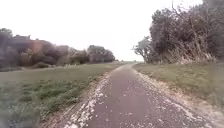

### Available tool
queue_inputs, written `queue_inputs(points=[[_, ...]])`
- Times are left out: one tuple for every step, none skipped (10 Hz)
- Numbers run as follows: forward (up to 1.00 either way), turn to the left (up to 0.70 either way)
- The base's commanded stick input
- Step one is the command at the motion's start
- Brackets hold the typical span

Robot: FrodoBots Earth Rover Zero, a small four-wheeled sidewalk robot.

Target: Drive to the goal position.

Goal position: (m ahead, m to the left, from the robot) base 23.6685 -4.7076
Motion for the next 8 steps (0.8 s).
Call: queue_inputs(points=[[0.0,-0.7],[0.0,-0.7],[0.0,-0.7],[0.0,-0.7],[0.0,-0.7],[0.0,-0.7],[0.0,-0.7],[0.0,-0.7]])
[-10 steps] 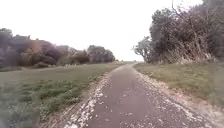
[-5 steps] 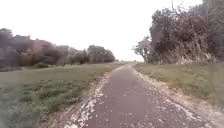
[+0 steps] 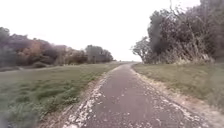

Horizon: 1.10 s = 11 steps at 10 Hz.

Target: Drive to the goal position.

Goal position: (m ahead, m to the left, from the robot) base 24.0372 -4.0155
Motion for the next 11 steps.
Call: queue_inputs(points=[[0.0,-0.7],[0.0,-0.7],[0.0,-0.61],[0.0,-0.41],[0.0,0.0],[0.0,0.0],[0.7,0.0],[0.7,-0.07],[0.7,-0.13],[0.7,-0.14],[0.7,-0.14]])
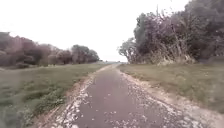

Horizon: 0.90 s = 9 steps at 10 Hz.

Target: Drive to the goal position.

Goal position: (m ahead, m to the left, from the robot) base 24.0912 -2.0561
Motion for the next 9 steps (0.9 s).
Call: queue_inputs(points=[[0.7,-0.1],[0.7,-0.04],[0.7,0.0],[0.7,0.0],[0.7,0.0],[0.7,0.0],[0.7,0.0],[0.7,0.0],[0.7,0.0]])
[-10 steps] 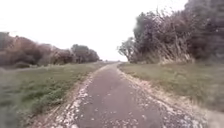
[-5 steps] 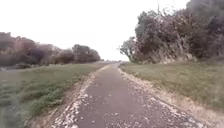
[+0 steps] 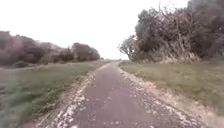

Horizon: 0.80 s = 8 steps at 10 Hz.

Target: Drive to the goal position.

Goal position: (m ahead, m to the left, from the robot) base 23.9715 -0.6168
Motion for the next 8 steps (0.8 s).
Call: queue_inputs(points=[[0.7,0.0],[0.7,0.0],[0.7,0.0],[0.7,0.0],[0.7,0.0],[0.7,0.0],[0.7,0.0],[0.7,0.0]])
